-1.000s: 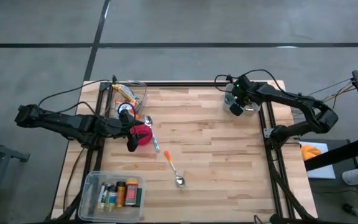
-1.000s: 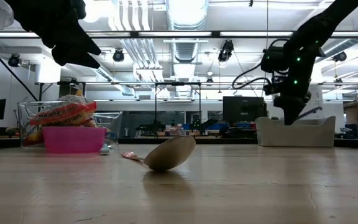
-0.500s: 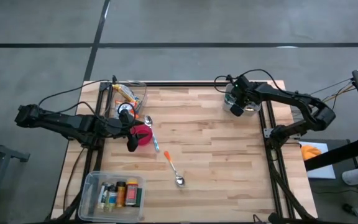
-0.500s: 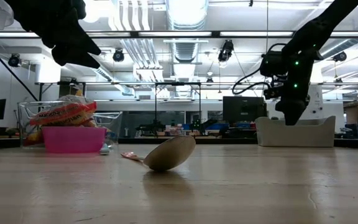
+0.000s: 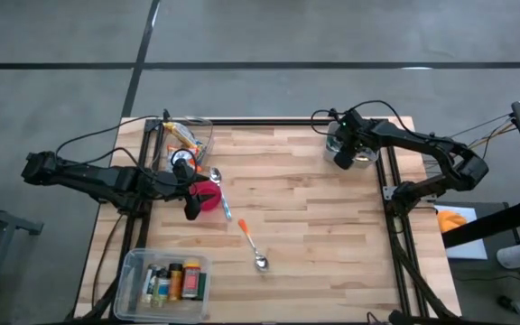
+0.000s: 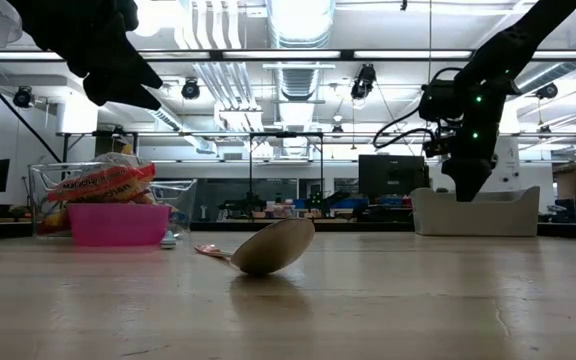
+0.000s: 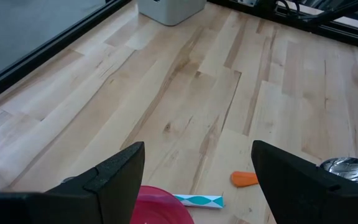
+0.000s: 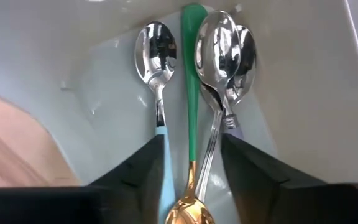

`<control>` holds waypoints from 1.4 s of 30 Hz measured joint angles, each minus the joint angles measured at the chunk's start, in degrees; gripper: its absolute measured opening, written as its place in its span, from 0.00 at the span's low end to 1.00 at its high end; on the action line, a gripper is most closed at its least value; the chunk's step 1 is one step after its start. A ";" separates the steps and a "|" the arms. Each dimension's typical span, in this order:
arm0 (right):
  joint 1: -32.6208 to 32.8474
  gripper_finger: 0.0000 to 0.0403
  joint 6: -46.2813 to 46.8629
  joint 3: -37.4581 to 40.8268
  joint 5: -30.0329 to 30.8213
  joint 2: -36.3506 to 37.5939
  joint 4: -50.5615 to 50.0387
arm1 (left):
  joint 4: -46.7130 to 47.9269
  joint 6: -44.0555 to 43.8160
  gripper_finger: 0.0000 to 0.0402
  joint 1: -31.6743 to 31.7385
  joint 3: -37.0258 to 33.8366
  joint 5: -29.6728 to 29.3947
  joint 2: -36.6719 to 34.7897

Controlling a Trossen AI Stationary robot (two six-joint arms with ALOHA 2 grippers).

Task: Pick & Place Food Item
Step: Put the orange spoon into the gray bin

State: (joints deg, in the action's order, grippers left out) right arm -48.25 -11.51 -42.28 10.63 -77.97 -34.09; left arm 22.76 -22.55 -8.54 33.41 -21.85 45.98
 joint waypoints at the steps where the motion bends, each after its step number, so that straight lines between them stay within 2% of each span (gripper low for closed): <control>1: 0.00 0.41 1.15 0.01 0.00 0.00 0.00 | 0.00 -0.01 0.74 0.00 0.00 0.02 0.00; 5: -0.02 0.54 6.76 0.02 -0.01 0.02 0.00 | 0.00 0.00 0.74 -0.02 0.00 0.02 0.00; 9: 0.00 0.61 8.39 0.04 -0.06 1.41 -0.02 | 0.00 -0.01 0.74 -0.01 0.00 0.00 0.00; 19: 2.56 0.62 9.87 -4.25 -0.20 12.39 -0.36 | 0.00 -0.01 0.74 0.01 0.00 0.00 0.00; 27: 11.48 0.62 18.91 -6.63 -1.02 18.91 -0.11 | 0.00 -0.01 0.74 0.00 0.00 0.00 0.00; 29: 13.98 0.62 20.27 -6.88 -2.96 19.62 0.04 | 0.00 -0.01 0.74 -0.02 0.00 0.01 0.00; 36: 22.31 0.62 26.54 -6.88 -15.56 19.82 2.61 | 0.00 0.00 0.74 0.00 0.00 0.01 0.00; 42: 31.45 0.62 27.48 -6.84 -18.89 18.22 3.14 | 0.00 -0.01 0.74 0.01 0.00 0.00 0.00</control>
State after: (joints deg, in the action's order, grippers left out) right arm -16.80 15.97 -49.12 -8.25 -59.76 -30.94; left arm 22.76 -22.57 -8.54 33.41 -21.85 45.98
